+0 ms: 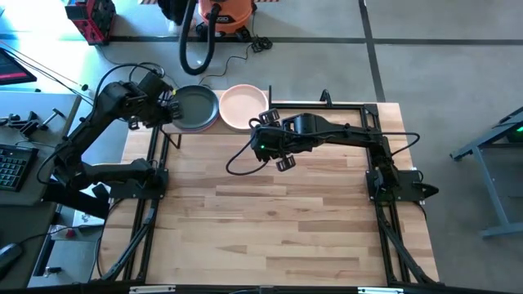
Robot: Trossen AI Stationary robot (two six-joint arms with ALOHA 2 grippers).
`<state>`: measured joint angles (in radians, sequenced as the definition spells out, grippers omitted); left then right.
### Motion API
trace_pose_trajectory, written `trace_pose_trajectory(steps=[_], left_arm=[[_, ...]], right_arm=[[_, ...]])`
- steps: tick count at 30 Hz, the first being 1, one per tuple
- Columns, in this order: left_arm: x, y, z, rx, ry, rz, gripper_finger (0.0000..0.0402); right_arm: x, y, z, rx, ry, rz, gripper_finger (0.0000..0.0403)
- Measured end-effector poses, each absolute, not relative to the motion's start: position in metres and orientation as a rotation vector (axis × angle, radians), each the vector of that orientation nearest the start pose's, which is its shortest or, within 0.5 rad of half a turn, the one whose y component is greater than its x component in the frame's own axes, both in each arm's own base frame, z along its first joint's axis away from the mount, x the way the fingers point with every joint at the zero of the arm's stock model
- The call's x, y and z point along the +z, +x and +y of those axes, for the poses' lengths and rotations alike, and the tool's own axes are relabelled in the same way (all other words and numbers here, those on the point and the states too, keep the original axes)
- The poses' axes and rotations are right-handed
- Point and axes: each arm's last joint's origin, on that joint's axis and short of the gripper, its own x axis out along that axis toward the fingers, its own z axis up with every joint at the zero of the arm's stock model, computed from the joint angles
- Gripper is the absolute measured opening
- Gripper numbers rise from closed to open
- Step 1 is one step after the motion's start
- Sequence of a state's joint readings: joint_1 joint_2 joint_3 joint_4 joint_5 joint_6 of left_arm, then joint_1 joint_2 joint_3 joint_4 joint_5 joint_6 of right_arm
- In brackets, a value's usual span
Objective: Place and stack plates onto a shelf
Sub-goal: Return to Home Position
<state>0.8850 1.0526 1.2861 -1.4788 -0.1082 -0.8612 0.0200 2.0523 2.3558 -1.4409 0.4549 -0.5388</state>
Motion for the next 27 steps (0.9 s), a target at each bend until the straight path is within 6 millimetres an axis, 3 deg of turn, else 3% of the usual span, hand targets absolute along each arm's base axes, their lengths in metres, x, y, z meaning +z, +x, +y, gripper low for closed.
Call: trace_pose_trajectory(steps=[11,15,22,27], left_arm=[[0.354,0.093,0.121,1.414,-1.131,0.776,0.0097],[0.356,0.094,0.118,1.330,-1.113,0.779,0.0090],[0.371,0.089,0.095,1.197,-1.034,0.673,0.0077],[0.381,0.083,0.079,1.139,-0.857,0.608,0.0074]], right_arm=[[0.383,0.398,-0.005,-0.093,-0.722,1.201,0.0165],[0.382,0.396,-0.004,-0.099,-0.676,1.209,0.0165],[0.378,0.391,-0.006,-0.012,-0.428,1.248,0.0165],[0.376,0.389,-0.025,-0.005,-0.210,1.253,0.0165]])
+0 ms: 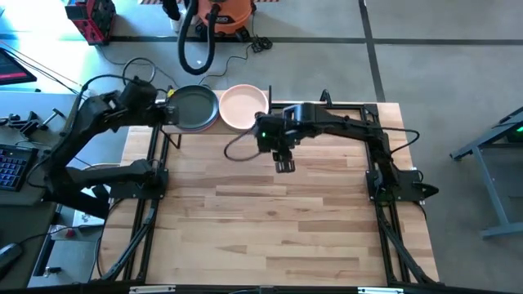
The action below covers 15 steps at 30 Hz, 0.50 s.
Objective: Place and stack plates onto a shelf
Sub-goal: Return to Home Position
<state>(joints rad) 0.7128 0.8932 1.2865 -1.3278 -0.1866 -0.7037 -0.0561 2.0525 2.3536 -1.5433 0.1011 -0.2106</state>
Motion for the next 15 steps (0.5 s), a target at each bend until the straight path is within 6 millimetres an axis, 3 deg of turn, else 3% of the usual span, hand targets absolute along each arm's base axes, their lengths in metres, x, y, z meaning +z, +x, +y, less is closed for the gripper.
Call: trace_pose_trajectory(steps=[8,15], left_arm=[[0.395,0.083,0.062,0.974,-0.671,0.514,0.0074],[0.400,0.082,0.048,0.794,-0.530,0.433,0.0061]], right_arm=[[0.349,0.394,-0.046,-0.080,-0.029,1.316,0.0165],[0.322,0.403,-0.036,-0.095,0.006,1.268,0.0165]])
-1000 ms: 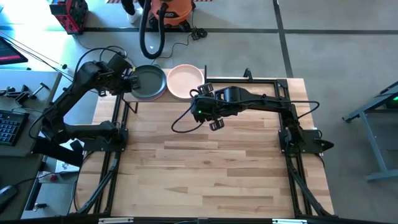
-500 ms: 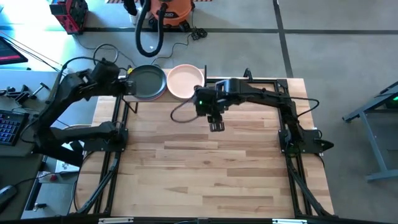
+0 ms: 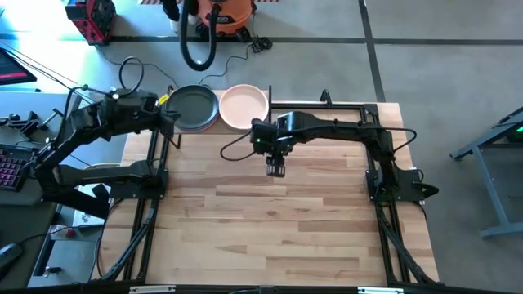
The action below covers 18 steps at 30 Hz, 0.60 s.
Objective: Place and stack plates onto a shelf
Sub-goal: Return to Home Position
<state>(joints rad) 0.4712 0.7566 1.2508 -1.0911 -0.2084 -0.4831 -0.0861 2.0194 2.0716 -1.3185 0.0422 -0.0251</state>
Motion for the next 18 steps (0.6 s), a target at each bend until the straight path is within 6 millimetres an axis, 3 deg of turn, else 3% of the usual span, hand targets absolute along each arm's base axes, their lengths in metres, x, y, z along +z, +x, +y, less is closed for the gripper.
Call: trace_pose_trajectory(steps=[8,18], left_arm=[[0.355,0.079,0.031,0.421,-0.444,0.294,0.0036],[0.283,0.064,0.018,0.246,-0.315,0.162,0.0030]], right_arm=[[0.306,0.395,-0.019,-0.057,0.117,1.147,0.0165],[0.303,0.376,-0.004,-0.002,0.216,0.868,0.0165]])
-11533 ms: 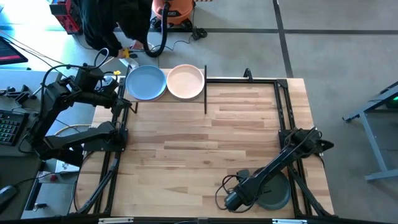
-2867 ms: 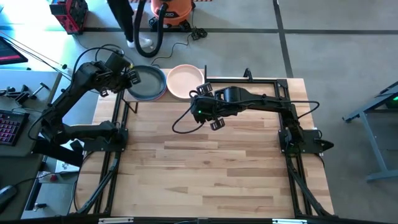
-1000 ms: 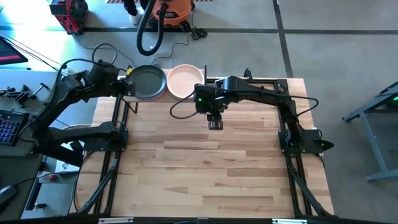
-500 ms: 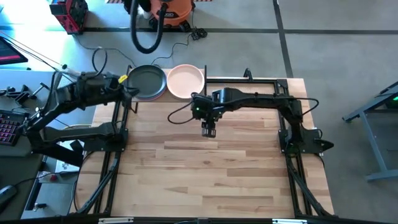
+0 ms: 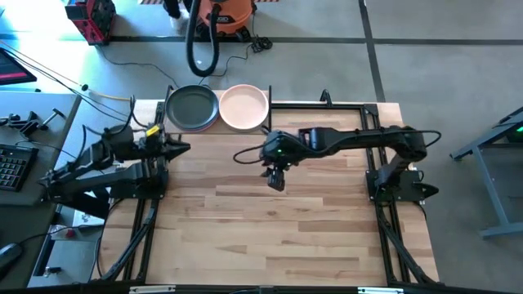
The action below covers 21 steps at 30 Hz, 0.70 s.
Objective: Place and stack plates onto a shelf
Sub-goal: Return to Home Position
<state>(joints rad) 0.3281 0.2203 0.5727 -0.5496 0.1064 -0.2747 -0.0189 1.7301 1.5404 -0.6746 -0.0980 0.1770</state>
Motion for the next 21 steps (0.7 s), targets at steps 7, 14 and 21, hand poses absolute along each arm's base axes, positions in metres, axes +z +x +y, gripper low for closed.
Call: trace_pose_trajectory(steps=[7,14,21], left_arm=[[0.248,0.061,0.016,0.193,-0.209,0.033,0.0030],[0.221,0.072,0.019,0.183,-0.160,0.039,0.0030],[0.198,0.083,0.023,0.181,-0.126,0.018,0.0030]], right_arm=[[0.298,0.349,-0.006,-0.002,0.335,0.682,0.0165],[0.296,0.323,-0.006,-0.005,0.366,0.527,0.0165],[0.285,0.305,-0.008,-0.047,0.411,0.425,0.0165]])
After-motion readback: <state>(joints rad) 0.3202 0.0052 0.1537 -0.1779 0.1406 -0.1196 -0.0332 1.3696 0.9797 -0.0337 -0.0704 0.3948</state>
